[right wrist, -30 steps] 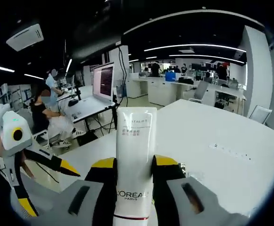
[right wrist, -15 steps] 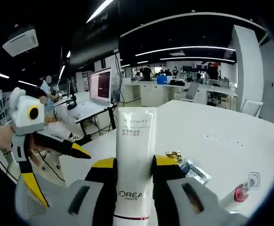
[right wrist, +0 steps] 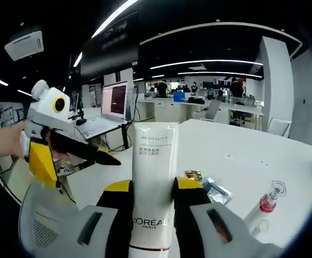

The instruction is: Arrange the skincare products in the storage area until every visible bottle or jar stands upright without overlapping.

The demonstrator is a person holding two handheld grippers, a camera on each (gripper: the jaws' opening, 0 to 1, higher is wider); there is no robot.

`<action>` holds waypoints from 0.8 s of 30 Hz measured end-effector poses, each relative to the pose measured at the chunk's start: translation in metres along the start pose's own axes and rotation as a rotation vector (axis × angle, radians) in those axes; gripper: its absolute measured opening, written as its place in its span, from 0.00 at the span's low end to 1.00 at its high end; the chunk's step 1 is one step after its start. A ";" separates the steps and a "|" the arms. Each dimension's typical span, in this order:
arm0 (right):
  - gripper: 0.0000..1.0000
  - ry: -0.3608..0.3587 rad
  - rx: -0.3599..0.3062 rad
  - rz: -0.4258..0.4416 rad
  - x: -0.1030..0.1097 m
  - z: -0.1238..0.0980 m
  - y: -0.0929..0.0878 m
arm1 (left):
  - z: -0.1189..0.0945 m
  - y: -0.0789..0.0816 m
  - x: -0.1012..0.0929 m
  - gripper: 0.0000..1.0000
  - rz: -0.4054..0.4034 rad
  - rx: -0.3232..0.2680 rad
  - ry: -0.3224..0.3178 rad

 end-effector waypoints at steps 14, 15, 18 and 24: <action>0.28 -0.040 -0.037 -0.036 0.024 -0.024 -0.002 | 0.027 0.010 -0.009 0.51 -0.087 -0.085 -0.061; 0.28 -0.047 -0.038 -0.036 0.024 -0.024 -0.001 | 0.027 0.011 -0.008 0.48 -0.089 -0.090 -0.063; 0.28 -0.054 -0.045 -0.036 0.025 -0.025 0.001 | 0.028 0.007 -0.012 0.39 -0.091 -0.097 -0.062; 0.28 -0.047 -0.051 -0.064 0.031 -0.025 0.005 | 0.028 0.006 -0.008 0.20 -0.062 -0.106 -0.039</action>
Point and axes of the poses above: the point that each gripper's makers call its tool centre point, and the gripper's own axes: z roughly forward along the fingers, x roughly to its left, y roughly out of its top, the point moved 5 cm from there along -z, roughly backward along the fingers, and after that the axes turned 6 degrees about -y, right-handed, at the moved point
